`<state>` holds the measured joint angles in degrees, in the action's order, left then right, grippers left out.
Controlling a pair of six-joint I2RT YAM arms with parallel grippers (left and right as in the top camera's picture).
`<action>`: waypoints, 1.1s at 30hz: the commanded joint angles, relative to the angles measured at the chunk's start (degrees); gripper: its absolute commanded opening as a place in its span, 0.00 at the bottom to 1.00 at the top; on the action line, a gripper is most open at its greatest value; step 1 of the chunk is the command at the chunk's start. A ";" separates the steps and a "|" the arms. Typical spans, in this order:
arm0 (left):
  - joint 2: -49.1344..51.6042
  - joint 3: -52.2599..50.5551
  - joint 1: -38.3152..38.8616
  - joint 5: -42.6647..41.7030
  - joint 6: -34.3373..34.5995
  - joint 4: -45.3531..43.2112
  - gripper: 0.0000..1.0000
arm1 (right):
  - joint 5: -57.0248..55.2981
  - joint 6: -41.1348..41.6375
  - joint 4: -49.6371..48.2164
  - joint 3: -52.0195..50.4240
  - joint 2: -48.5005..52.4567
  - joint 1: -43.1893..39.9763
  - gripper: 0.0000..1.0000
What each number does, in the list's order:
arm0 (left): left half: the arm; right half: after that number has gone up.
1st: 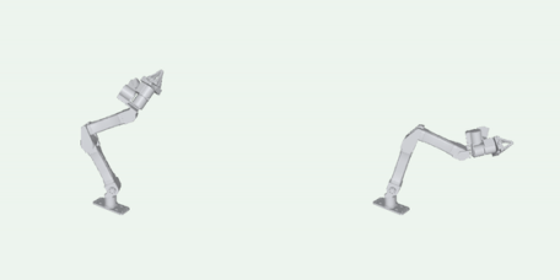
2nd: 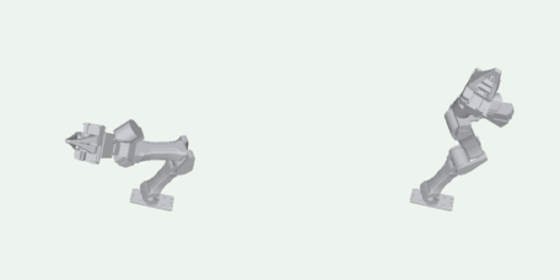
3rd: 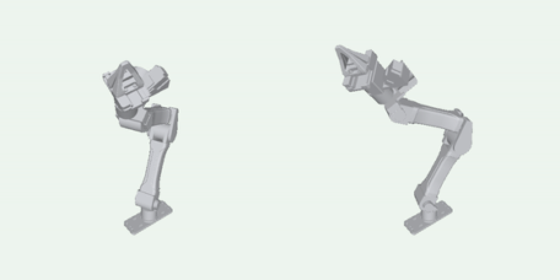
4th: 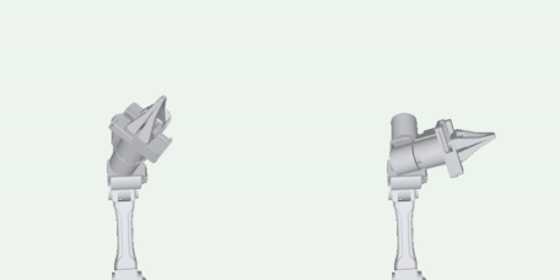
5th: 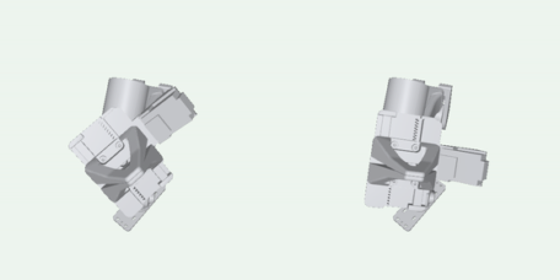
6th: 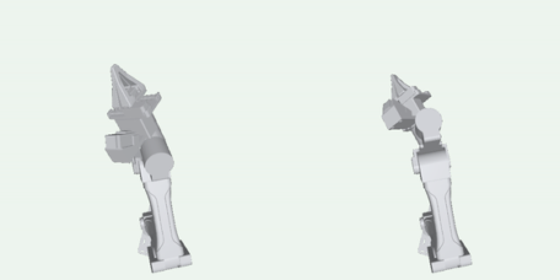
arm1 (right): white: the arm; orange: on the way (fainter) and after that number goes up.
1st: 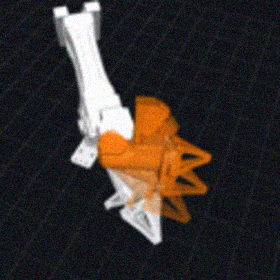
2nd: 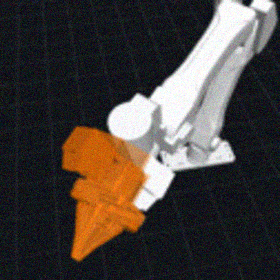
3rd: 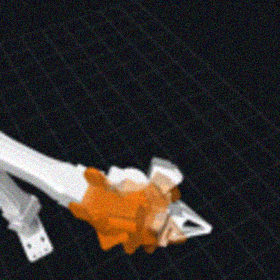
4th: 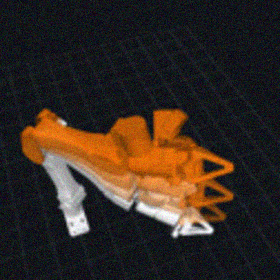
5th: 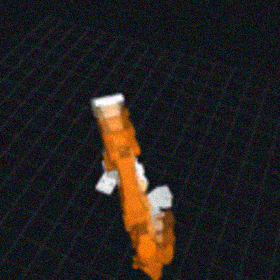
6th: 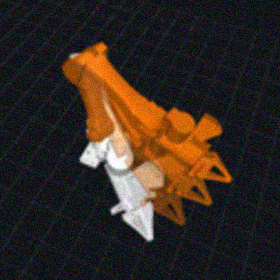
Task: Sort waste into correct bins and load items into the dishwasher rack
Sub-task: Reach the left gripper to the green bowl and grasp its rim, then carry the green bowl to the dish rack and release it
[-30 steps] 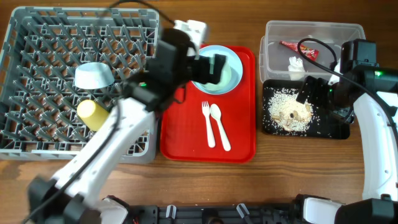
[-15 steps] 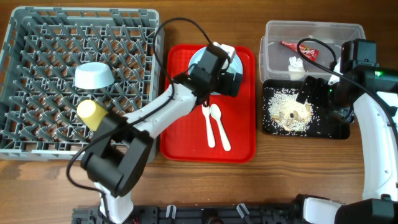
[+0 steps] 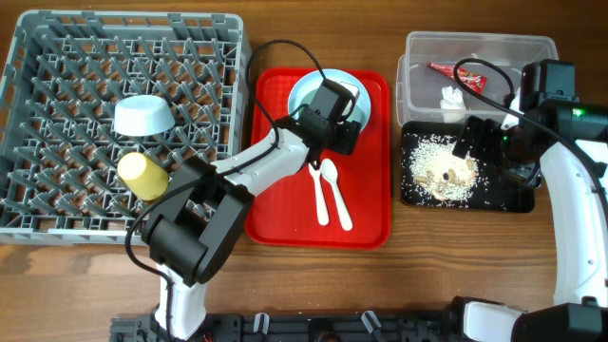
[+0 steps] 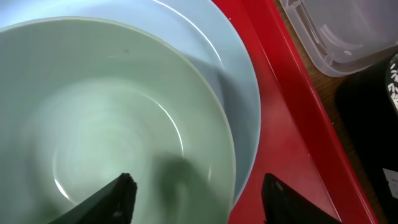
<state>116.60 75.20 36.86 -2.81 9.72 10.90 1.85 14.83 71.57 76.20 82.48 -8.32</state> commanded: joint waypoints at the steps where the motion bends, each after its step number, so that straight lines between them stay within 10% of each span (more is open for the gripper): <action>1: 0.85 0.72 0.00 1.01 -0.33 0.02 0.50 | -0.52 -0.96 -0.15 -0.09 -0.68 -0.07 1.00; 10: 0.66 0.79 0.04 0.98 -0.31 0.04 0.04 | -0.52 -0.94 -0.09 -0.09 -0.68 -0.07 1.00; 33: -20.17 1.01 -2.69 1.66 2.99 5.31 0.04 | -0.55 -1.22 0.09 -0.09 -0.68 -0.07 1.00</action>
<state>101.73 75.88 36.40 -0.40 9.82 15.20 1.85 14.63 71.72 76.20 82.48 -8.32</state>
